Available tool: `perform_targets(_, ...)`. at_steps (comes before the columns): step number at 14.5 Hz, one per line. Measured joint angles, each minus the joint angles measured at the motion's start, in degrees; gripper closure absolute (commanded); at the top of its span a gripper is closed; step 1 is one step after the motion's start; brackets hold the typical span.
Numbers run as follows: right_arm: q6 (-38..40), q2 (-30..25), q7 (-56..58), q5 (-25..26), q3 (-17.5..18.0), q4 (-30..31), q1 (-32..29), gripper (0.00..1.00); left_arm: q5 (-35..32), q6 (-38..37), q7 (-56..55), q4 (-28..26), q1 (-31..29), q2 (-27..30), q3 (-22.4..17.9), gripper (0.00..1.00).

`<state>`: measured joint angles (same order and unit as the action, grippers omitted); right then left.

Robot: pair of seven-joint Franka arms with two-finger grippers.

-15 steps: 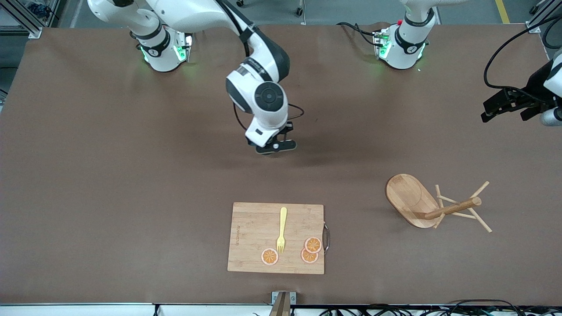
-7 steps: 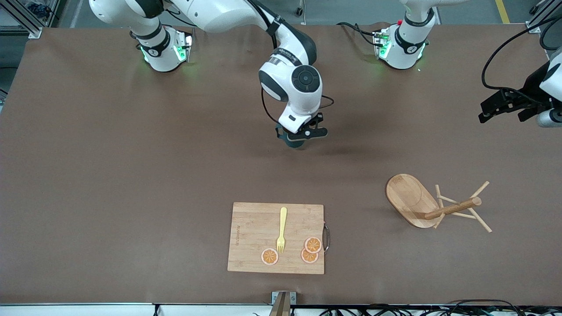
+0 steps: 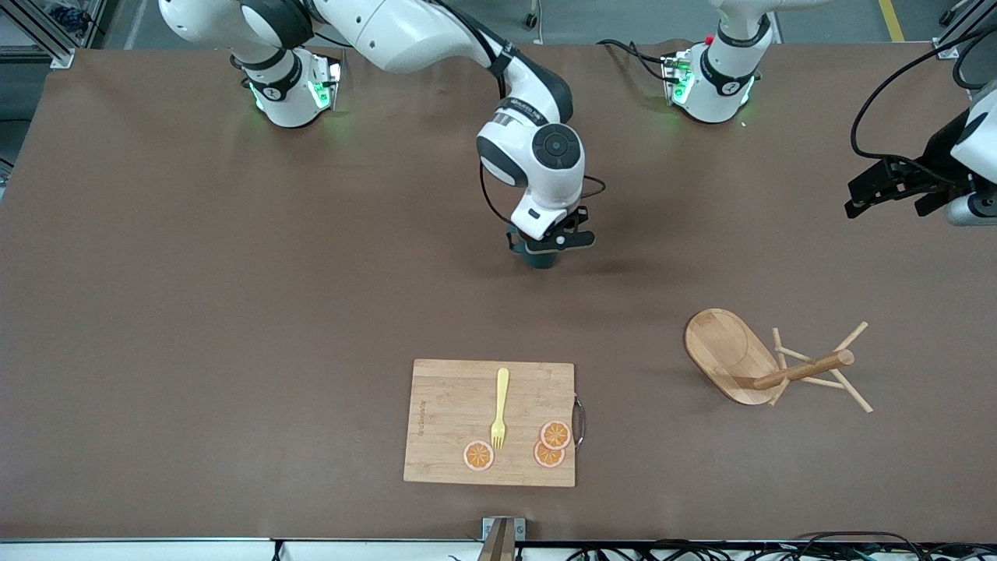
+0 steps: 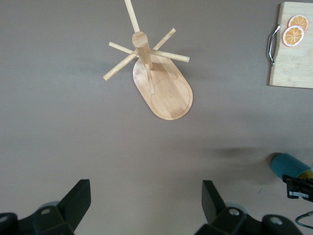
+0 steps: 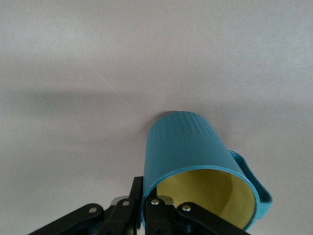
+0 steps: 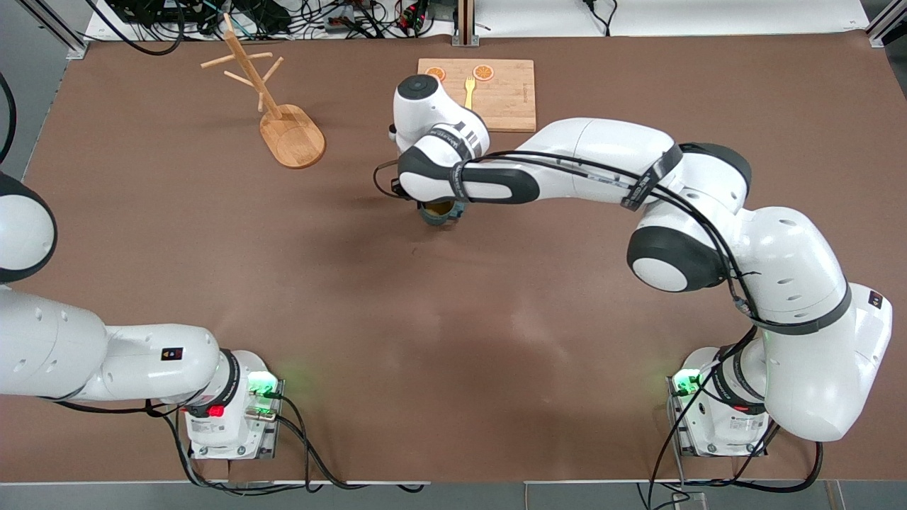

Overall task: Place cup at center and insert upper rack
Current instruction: 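Carry the teal mug with the right gripper toward the table middle, then set the mug down, open the right gripper and withdraw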

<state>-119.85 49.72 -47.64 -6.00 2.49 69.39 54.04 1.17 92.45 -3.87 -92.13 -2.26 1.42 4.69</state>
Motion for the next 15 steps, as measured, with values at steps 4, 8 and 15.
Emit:
perform_targets(4,0.31,0.74,-0.15,-0.03,-0.07,-1.39,0.46,0.19,0.00,0.00,-0.39,0.00,0.01,-0.07,0.21,0.00)
perform_targets(8,0.34,0.95,-0.28,-0.03,-0.07,-1.41,0.47,0.00,0.00,0.00,-0.67,0.00,0.03,-0.13,0.93,0.00)
perform_targets(15,8.62,0.36,-0.64,-0.04,-0.84,-6.11,0.31,0.00,0.00,-0.07,-0.68,0.00,0.05,-0.13,2.55,0.00)
